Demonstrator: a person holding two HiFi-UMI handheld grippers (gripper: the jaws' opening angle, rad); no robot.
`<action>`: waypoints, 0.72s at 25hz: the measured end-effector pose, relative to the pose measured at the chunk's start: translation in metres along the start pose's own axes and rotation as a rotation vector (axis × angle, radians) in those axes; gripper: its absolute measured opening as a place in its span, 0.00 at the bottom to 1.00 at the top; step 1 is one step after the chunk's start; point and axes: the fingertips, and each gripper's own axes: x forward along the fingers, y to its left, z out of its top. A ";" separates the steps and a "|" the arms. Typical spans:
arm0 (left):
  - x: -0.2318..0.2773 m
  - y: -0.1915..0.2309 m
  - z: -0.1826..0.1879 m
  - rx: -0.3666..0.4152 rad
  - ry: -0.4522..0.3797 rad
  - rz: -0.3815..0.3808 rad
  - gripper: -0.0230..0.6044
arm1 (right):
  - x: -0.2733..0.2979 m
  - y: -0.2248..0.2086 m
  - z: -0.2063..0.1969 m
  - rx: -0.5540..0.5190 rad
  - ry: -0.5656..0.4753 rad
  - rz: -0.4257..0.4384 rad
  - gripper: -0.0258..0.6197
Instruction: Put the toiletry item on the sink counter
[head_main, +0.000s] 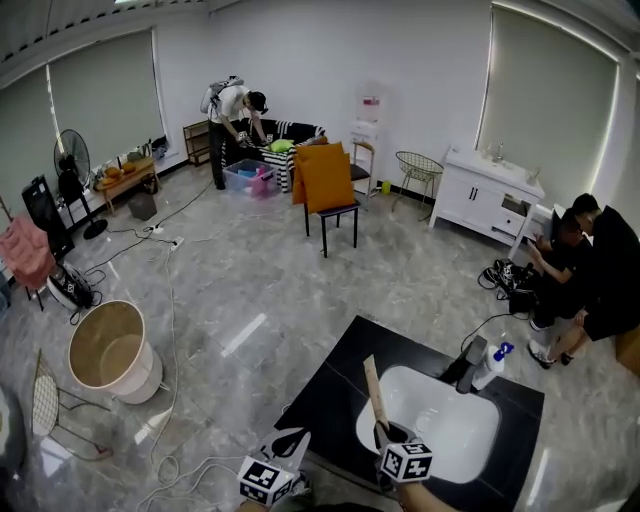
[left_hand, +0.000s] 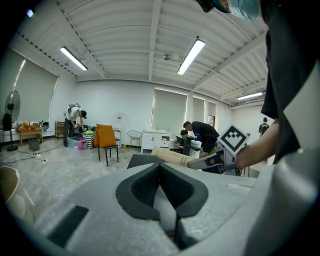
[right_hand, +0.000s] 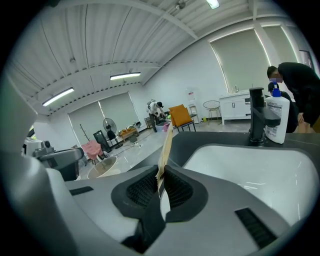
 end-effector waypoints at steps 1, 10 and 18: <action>0.004 0.008 0.001 0.003 0.001 -0.006 0.04 | 0.009 -0.001 0.002 0.002 0.003 -0.011 0.09; 0.037 0.061 0.008 0.012 0.011 -0.063 0.04 | 0.075 -0.014 0.018 0.021 0.024 -0.099 0.10; 0.050 0.091 0.001 0.008 0.035 -0.087 0.04 | 0.128 -0.030 0.017 0.117 0.053 -0.131 0.10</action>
